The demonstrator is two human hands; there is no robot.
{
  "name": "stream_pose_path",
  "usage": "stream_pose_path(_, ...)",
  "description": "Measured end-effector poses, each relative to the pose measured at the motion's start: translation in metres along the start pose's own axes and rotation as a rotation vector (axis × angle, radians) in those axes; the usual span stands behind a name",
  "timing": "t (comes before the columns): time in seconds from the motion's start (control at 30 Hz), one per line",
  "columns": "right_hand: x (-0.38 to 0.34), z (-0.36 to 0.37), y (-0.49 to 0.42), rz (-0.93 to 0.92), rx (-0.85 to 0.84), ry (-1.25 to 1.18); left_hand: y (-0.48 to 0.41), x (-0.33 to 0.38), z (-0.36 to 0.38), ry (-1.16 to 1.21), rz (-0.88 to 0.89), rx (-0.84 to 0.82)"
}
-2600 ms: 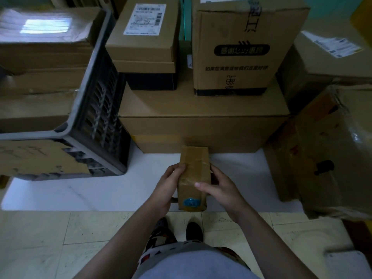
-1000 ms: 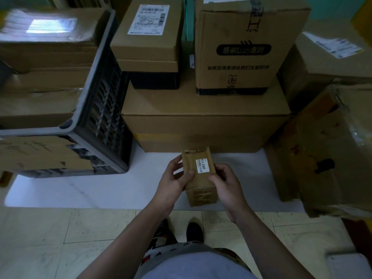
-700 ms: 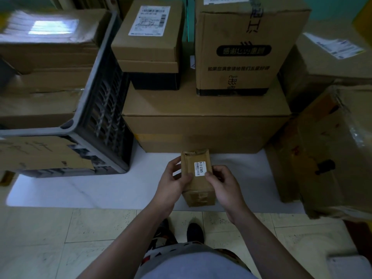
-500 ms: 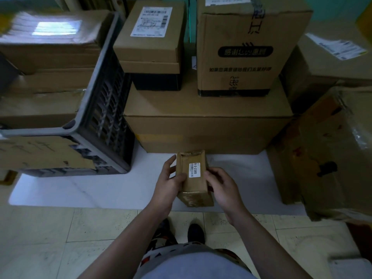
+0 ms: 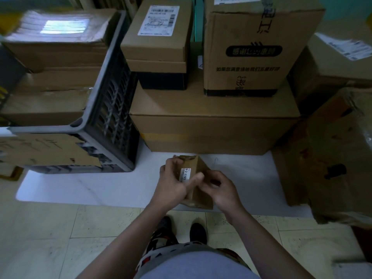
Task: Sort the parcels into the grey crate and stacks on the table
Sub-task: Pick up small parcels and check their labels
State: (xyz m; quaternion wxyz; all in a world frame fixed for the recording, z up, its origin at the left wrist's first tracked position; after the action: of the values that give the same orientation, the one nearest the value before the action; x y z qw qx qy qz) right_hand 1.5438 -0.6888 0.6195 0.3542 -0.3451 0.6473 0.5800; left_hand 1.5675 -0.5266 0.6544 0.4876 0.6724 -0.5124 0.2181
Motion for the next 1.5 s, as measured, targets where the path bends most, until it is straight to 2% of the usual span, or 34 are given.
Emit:
stream_pose_path(0.17, 0.002, 0.003, -0.002, -0.002, 0.047, 0.062, -0.001, -0.002, -0.004, -0.060, -0.025, 0.031)
stream_pose_path(0.37, -0.002, -0.009, 0.000, 0.035, 0.137, -0.019, 0.004, -0.017, -0.015, 0.424, -0.150, 0.123)
stream_pose_path(0.5, -0.012, -0.008, 0.003, -0.012, 0.103, -0.068, 0.007, -0.017, -0.020, 0.510, -0.148, 0.155)
stream_pose_path(1.03, -0.028, -0.006, 0.028, -0.145, 0.198, -0.135, 0.015, -0.011, -0.039, 0.434, -0.030, 0.167)
stream_pose_path(1.5, -0.074, -0.007, 0.047, -0.349, 0.223, -0.163, 0.031, 0.027, -0.055, 0.433, 0.143, 0.169)
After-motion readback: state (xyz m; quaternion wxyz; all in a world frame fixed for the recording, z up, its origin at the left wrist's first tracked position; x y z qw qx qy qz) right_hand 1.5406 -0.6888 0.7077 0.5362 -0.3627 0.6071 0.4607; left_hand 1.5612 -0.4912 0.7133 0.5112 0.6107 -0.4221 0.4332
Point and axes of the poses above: each hand's wrist, its own y-axis away from the middle knuckle, its own z-axis out of the palm, x = y × z, the point moved 6 cm from there along -y, towards the middle knuckle, and after that the axes turned 5 degrees about -y, right-handed, at the moved point
